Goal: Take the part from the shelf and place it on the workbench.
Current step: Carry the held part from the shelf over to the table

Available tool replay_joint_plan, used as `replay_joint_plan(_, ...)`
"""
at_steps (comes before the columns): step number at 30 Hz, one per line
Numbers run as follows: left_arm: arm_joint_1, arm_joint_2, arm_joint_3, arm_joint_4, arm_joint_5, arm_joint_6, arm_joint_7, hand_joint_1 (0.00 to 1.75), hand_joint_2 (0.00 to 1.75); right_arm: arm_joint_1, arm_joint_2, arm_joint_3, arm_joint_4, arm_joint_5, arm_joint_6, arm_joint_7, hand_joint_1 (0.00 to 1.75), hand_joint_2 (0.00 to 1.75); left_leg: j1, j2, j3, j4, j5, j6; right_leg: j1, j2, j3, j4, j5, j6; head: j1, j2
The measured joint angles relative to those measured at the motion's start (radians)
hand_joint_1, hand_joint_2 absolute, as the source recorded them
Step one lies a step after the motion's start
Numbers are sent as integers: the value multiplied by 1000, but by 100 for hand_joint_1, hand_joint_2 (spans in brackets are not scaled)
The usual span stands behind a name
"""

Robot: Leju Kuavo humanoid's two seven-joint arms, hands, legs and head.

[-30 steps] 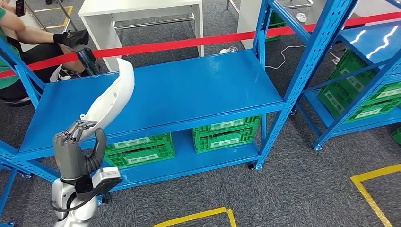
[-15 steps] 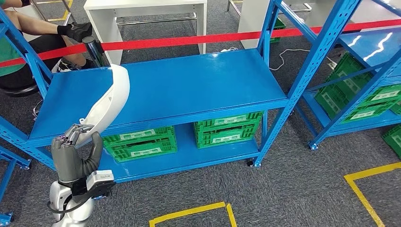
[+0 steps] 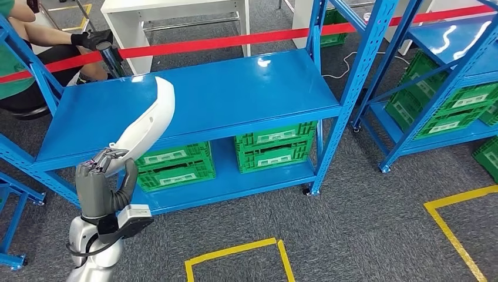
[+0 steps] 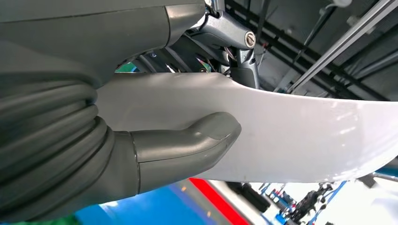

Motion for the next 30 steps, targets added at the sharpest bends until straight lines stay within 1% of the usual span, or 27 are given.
replay_joint_plan(1,0,-1,-2,1,-1,0,1,175,175,0,0,0,0,2,-1,3,0,0,-1,0,49,-65,17,6,0,0,-9,0,8,3,0,0)
replay_joint_plan(2,0,-2,-3,0,-4,0,3,175,175,0,0,0,0,4,-2,6,0,0,-4,-1,100,-138,21,13,0,1,-15,1,17,7,0,0)
replay_joint_plan(3,2,-3,-4,-3,-8,1,7,175,175,0,0,0,0,8,-3,8,0,0,-8,-2,136,-194,18,19,0,1,-18,-1,25,13,0,0)
replay_joint_plan(4,4,-5,-4,-6,-15,1,12,175,175,0,0,0,0,11,-3,8,0,0,-12,-3,156,-230,10,26,-1,1,-20,-3,33,20,0,0)
replay_joint_plan(5,9,-7,-4,-11,-24,0,17,175,175,1,0,0,0,14,-3,8,0,0,-15,-4,159,-243,9,32,-1,0,-20,-6,42,27,-1,0)
replay_joint_plan(6,14,-9,-4,-16,-32,-1,22,175,175,2,0,0,0,16,-2,7,0,0,-15,-4,152,-244,18,40,-2,0,-21,-10,49,34,-2,0)
replay_joint_plan(7,19,-12,-4,-20,-39,-3,25,175,175,3,0,0,0,17,-2,6,0,0,-14,-2,146,-248,28,48,-3,0,-24,-8,46,41,-2,0)
replay_joint_plan(8,24,-16,-4,-25,-45,-7,28,175,175,3,-1,0,0,18,0,4,0,0,-11,0,138,-251,40,58,-3,1,-32,7,25,46,-1,0)
replay_joint_plan(9,28,-21,-4,-29,-51,-11,30,175,175,4,-2,0,0,19,2,2,0,0,-8,2,128,-254,53,65,-3,1,-44,39,-13,50,0,0)
replay_joint_plan(11,37,-29,-3,-36,-61,-19,33,175,175,4,-2,0,0,20,6,-4,0,0,-9,4,100,-252,77,73,-4,1,-76,154,-113,55,3,0)
replay_joint_plan(12,41,-31,-2,-38,-63,-21,33,175,175,3,-2,0,0,20,8,-6,0,0,-9,5,83,-250,88,74,-4,1,-87,213,-141,57,3,0)
replay_joint_plan(13,45,-32,-2,-39,-65,-23,33,175,175,4,-2,0,0,20,9,-8,0,0,-10,6,68,-246,98,74,-4,1,-90,255,-150,59,3,0)
replay_joint_plan(14,47,-33,-1,-39,-67,-23,34,175,175,3,-3,0,0,20,10,-9,0,0,-10,6,54,-243,106,73,-4,1,-85,275,-142,60,3,0)
replay_joint_plan(15,49,-33,-1,-39,-67,-23,33,175,175,3,-3,0,0,20,11,-9,0,0,-10,7,40,-239,114,71,-4,1,-66,267,-120,60,3,0)
replay_joint_plan(16,50,-33,-1,-39,-68,-23,33,175,175,3,-3,0,0,20,11,-9,0,0,-9,7,26,-233,120,69,-4,1,-34,231,-96,59,3,0)
replay_joint_plan(17,51,-34,0,-39,-68,-23,33,175,175,2,-3,0,0,20,11,-9,0,0,-9,7,13,-226,127,66,-4,1,12,175,-81,57,3,0)
replay_joint_plan(18,51,-34,0,-41,-68,-23,33,175,175,1,-4,0,0,20,12,-10,0,0,-9,7,-2,-218,134,61,-3,1,64,103,-81,54,3,0)
replay_joint_plan(19,52,-35,1,-42,-69,-23,33,175,175,-1,-4,0,0,20,12,-10,0,0,-10,7,-12,-212,141,55,0,1,102,45,-88,49,3,0)
replay_joint_plan(20,52,-35,1,-44,-69,-23,32,175,175,-2,-4,0,0,20,12,-10,0,0,-11,7,-17,-209,147,49,2,2,123,7,-101,43,3,0)
replay_joint_plan(21,52,-37,1,-45,-69,-24,32,175,175,-2,-4,0,0,20,11,-11,0,0,-12,7,-20,-209,156,42,5,3,127,-10,-107,36,3,0)
replay_joint_plan(23,53,-39,2,-46,-69,-24,31,175,175,-2,-4,0,1,20,7,-11,0,0,-9,6,-24,-212,166,30,4,1,112,-14,-91,20,5,0)
replay_joint_plan(24,54,-39,3,-45,-69,-24,31,175,175,-2,-4,0,2,20,4,-11,0,0,-7,4,-31,-202,148,24,3,-2,102,-16,-78,12,4,0)
replay_joint_plan(25,54,-39,4,-45,-69,-24,31,175,175,-2,-5,0,2,19,1,-11,0,0,-6,3,-43,-176,111,18,0,-4,90,-18,-65,5,4,0)
replay_joint_plan(27,55,-39,4,-44,-69,-24,31,175,175,-2,-6,0,2,17,-2,-12,0,0,-3,1,-70,-71,4,9,-1,-6,61,-18,-39,-1,3,0)
replay_joint_plan(28,55,-39,4,-44,-69,-24,31,175,175,-2,-6,0,2,17,-3,-13,0,0,-2,1,-79,-10,-31,6,-1,-6,45,-17,-26,-1,3,0)
replay_joint_plan(29,55,-39,4,-43,-69,-24,31,175,175,-2,-6,0,2,17,-3,-13,0,0,-2,1,-78,36,-42,4,-1,-6,29,-17,-13,1,3,0)
replay_joint_plan(30,55,-39,4,-42,-69,-24,31,175,175,-1,-6,0,2,17,-4,-14,0,0,-2,1,-64,55,-29,3,-1,-6,13,-16,0,3,3,0)
